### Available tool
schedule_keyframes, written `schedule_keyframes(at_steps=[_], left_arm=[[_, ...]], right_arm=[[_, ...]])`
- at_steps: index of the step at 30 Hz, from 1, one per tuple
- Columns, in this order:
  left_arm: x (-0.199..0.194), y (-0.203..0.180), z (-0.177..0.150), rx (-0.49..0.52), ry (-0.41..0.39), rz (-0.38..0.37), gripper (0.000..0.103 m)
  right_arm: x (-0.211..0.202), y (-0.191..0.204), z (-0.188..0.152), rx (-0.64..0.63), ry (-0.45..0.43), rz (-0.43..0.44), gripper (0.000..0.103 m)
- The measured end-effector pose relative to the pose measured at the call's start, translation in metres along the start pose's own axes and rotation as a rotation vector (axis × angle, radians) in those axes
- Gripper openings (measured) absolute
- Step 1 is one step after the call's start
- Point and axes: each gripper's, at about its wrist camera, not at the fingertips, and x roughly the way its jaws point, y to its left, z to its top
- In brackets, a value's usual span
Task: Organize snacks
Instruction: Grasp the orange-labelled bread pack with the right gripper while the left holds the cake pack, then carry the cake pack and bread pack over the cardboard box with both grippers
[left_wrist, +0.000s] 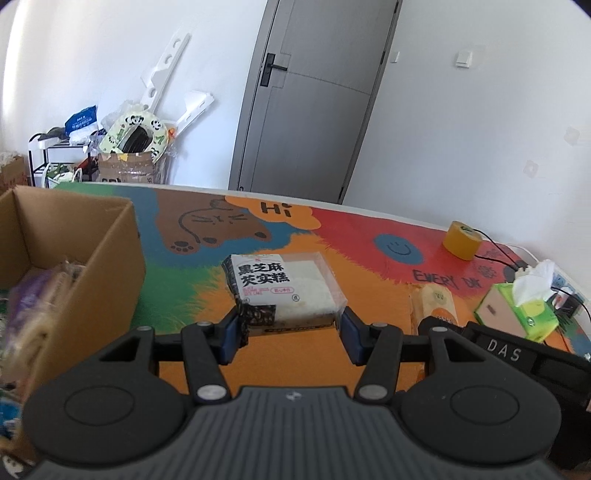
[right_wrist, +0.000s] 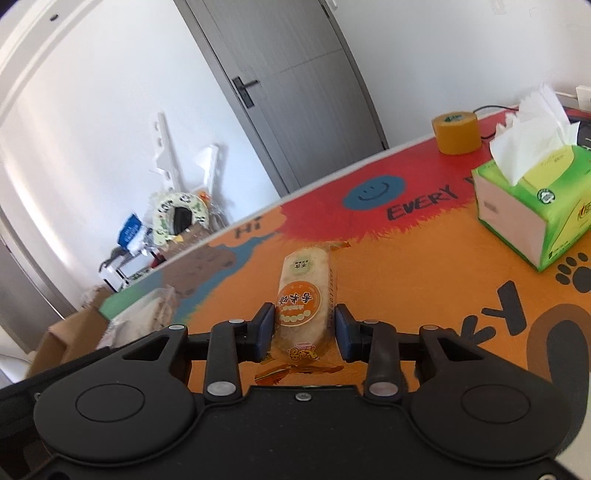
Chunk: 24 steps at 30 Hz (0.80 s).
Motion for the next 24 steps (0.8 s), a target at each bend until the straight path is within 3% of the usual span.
schedule_keyframes(at_steps=[24], left_arm=[[-0.072,0.041,0.014,-0.023,-0.102,0.032,0.054]], right_arm=[[-0.033,0.056,0.005,-0.081,-0.051,0.160,0.036]])
